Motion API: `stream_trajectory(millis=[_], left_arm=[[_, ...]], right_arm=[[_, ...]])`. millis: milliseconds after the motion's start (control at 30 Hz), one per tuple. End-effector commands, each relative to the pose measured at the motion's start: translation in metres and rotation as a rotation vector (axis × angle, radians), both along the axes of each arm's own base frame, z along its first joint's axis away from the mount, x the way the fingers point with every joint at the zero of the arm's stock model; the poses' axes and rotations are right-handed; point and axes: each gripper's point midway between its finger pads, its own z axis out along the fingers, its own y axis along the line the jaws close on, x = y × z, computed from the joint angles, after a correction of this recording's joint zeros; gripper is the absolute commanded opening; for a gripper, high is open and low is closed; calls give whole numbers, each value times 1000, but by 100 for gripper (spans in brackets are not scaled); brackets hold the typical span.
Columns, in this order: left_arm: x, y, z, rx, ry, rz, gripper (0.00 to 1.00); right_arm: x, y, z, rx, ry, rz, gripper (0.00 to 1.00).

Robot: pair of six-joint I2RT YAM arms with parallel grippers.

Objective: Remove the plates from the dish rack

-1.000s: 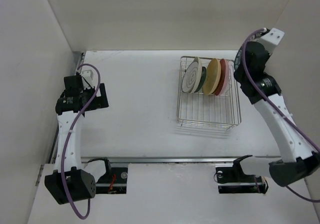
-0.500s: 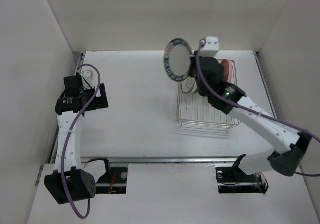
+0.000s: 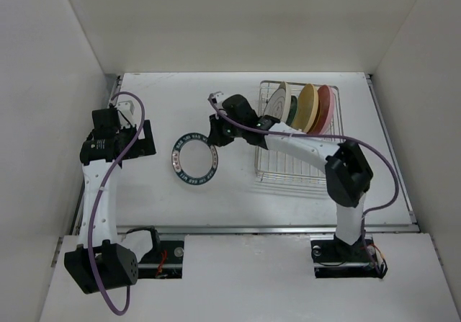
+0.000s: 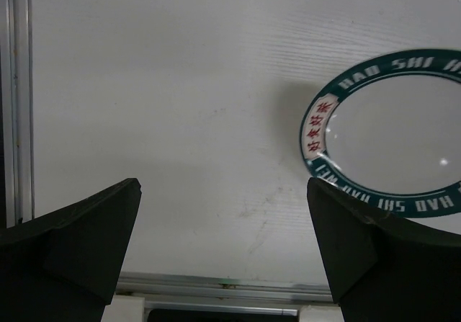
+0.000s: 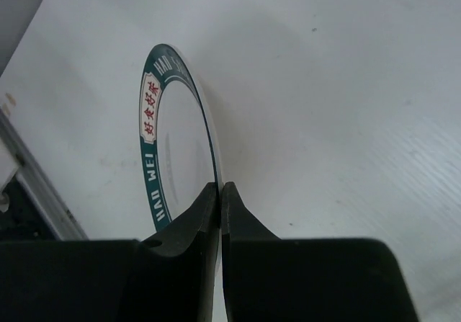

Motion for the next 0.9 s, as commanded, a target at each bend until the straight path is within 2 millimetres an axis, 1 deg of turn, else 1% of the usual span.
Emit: stream_trajectory(millis=[0, 33, 67, 100, 133, 167, 233, 267, 300, 333, 367, 467, 500, 533, 567, 600, 667, 700, 733, 767, 800, 833, 867], left_arm=[[-3, 2, 4, 14, -19, -2, 100], [-4, 2, 7, 15, -28, -2, 100], [-4, 2, 7, 15, -28, -2, 100], [-4, 2, 7, 15, -28, -2, 100], [-4, 2, 7, 15, -28, -2, 100], [-4, 2, 7, 15, -28, -2, 100], [-4, 2, 7, 15, -28, -2, 100], [-4, 2, 7, 15, -28, -2, 100], [-4, 2, 7, 15, -28, -2, 100], [-3, 2, 4, 15, -28, -2, 100], [-3, 2, 4, 15, -28, -2, 100], [-3, 2, 4, 15, -28, -2, 100], [-3, 2, 4, 15, -28, -2, 100], [-3, 2, 4, 15, -28, -2, 100], [-3, 2, 4, 15, -28, -2, 100], [-3, 2, 4, 15, -28, -2, 100], [-3, 2, 4, 15, -28, -2, 100], [-3, 2, 4, 15, -28, -2, 100], [-3, 2, 4, 15, -28, -2, 100], [-3, 2, 4, 15, -28, -2, 100], [-3, 2, 4, 15, -28, -2, 100], [-3, 2, 4, 15, -28, -2, 100], [-3, 2, 4, 15, -28, -2, 100]], right_arm=[[-17, 45, 24, 166, 76, 184, 6], [-19, 50, 5, 156, 136, 194, 6], [-20, 50, 5, 161, 148, 187, 6], [-22, 52, -4, 160, 182, 186, 6], [-15, 53, -14, 174, 219, 162, 6], [-15, 56, -16, 185, 237, 159, 6], [-6, 48, -34, 187, 286, 120, 6], [-6, 48, -34, 190, 294, 115, 8], [-1, 45, -39, 185, 301, 103, 11], [-2, 43, -43, 179, 308, 101, 15], [2, 40, -49, 173, 315, 91, 27], [3, 36, -54, 151, 324, 68, 44], [3, 36, -47, 157, 307, 75, 53], [4, 33, -45, 147, 300, 57, 55], [6, 30, -30, 152, 264, 50, 58], [7, 25, -23, 140, 244, 38, 61], [17, 12, -4, 118, 166, -32, 63], [17, 1, 22, 119, 119, -67, 64], [21, -9, 36, 108, 78, -110, 66], [35, -27, 48, 73, 5, -212, 66], [33, -46, 79, 83, -47, -269, 69], [34, -61, 90, 66, -86, -325, 69], [36, -76, 105, 64, -125, -384, 70]])
